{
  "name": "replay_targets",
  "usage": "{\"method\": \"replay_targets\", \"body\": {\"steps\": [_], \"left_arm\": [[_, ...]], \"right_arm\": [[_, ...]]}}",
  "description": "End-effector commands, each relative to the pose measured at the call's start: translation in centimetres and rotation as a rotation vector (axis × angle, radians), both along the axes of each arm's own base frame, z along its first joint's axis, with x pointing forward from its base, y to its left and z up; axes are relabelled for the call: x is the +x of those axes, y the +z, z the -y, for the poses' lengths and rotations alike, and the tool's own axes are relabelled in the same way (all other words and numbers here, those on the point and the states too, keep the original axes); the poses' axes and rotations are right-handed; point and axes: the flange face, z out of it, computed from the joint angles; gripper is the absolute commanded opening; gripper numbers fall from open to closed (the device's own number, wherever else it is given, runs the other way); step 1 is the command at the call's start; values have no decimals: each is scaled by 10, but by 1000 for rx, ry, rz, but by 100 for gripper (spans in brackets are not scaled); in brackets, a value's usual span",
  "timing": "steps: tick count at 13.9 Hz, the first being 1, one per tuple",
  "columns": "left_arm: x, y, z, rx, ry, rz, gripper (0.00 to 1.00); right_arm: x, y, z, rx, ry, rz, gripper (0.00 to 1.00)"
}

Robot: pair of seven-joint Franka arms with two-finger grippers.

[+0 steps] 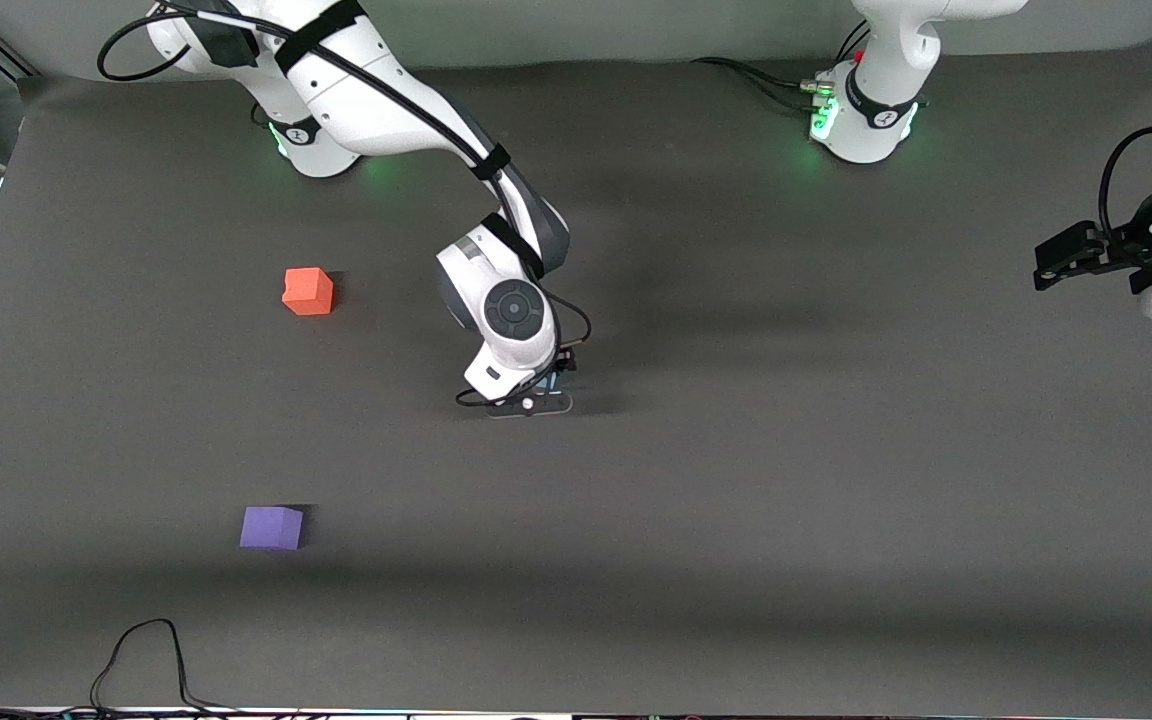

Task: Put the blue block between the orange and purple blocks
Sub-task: 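Lift the blue cube and carry it toward the orange cube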

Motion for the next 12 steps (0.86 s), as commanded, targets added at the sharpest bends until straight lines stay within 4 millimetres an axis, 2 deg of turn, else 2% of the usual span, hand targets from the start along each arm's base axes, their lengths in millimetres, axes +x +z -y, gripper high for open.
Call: {"method": "replay_targets", "body": {"steps": [1,4,5,6,7,9,12], "left_arm": [[2,4,3,2,-1,9,100],[2,3,4,-1,-1,9,100],[3,2,3,-3,0,9,100],[3,1,4,-6,1,8,100],[3,1,5,-10,1,8,100],[3,2,4,-10,2,9,100],[3,3,5,-14,1,10,100]], "right_arm": [[-6,-6,1,-2,-34,2,89],[-7,-3,-2,-6,-109,12,58],[-6,2,-2,-5,-113,12,48],[-4,7,0,-2,-116,14,32],[-1,17,2,-2,-120,10,22],[12,51,11,-6,-123,-6,20],[55,135,60,14,-103,-78,20]]}}
